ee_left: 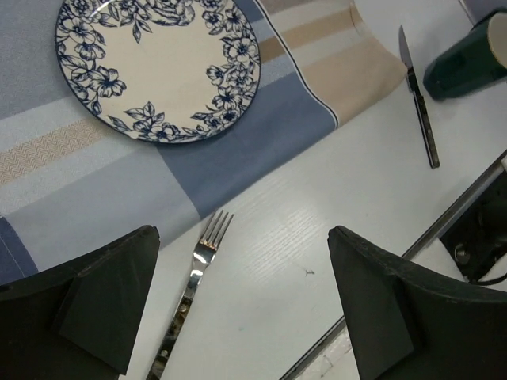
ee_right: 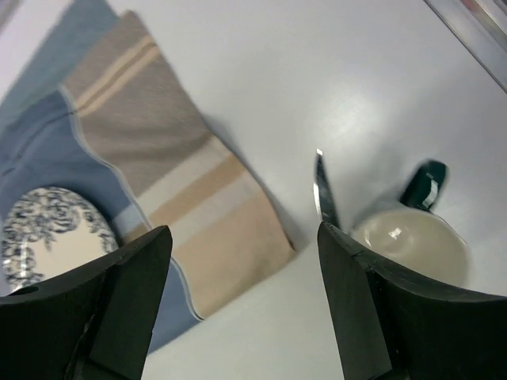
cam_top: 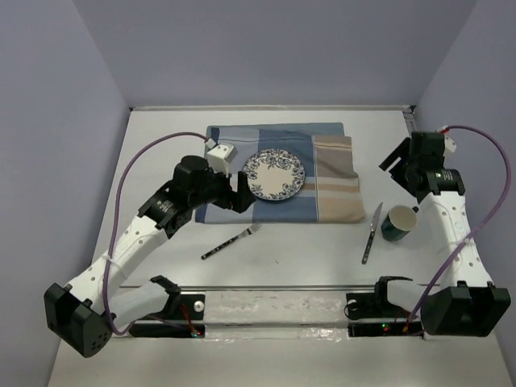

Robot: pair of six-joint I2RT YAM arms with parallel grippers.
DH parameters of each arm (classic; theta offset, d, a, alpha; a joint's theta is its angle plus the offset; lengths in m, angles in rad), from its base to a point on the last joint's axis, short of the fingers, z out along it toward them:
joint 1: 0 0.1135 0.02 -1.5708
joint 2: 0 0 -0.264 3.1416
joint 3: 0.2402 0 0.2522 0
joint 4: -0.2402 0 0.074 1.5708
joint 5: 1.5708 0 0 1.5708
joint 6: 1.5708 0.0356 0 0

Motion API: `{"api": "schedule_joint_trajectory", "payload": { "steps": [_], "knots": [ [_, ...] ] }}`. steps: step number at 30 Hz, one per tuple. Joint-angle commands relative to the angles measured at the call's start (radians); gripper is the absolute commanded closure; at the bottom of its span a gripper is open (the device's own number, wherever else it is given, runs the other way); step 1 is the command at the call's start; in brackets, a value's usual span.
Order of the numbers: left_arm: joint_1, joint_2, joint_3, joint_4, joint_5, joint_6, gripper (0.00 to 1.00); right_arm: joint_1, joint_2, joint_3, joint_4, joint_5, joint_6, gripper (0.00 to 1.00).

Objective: Set the dinner table for one person

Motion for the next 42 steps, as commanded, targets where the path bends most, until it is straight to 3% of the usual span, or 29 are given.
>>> {"api": "schedule_joint_trajectory", "payload": {
  "steps": [1,9,13,14,18,22,26,33,42],
  "knots": [
    [-0.120,-0.029,0.059,-0.025,-0.076,0.085,0.01,-0.034,-0.015,-0.061,-0.225,0.130,0.036,0.21],
    [-0.198,-0.054,0.036,-0.029,-0.108,0.098,0.01,-0.034,0.027,-0.195,-0.221,0.088,0.081,0.25],
    [-0.200,-0.058,0.024,-0.023,-0.124,0.100,0.01,-0.034,0.068,-0.243,-0.158,0.096,0.079,0.36],
    [-0.200,-0.058,0.020,-0.022,-0.125,0.098,0.01,-0.034,0.080,-0.243,-0.152,0.103,0.077,0.42],
    [-0.198,-0.054,0.023,-0.023,-0.141,0.100,0.01,-0.034,0.113,-0.200,-0.146,0.168,0.067,1.00],
    [-0.198,-0.055,0.024,-0.023,-0.161,0.103,0.01,-0.034,0.060,0.024,-0.164,0.283,-0.097,1.00],
    [-0.198,-0.042,0.023,-0.017,-0.188,0.102,0.01,0.001,0.138,0.230,-0.143,0.234,-0.188,1.00],
    [-0.198,0.006,0.073,-0.029,-0.299,0.091,0.01,0.205,0.496,0.667,-0.034,0.128,-0.465,1.00],
    [-0.197,0.014,0.066,-0.023,-0.334,0.020,0.01,0.265,1.022,1.307,-0.149,-0.041,-0.596,1.00]
  ]
}}
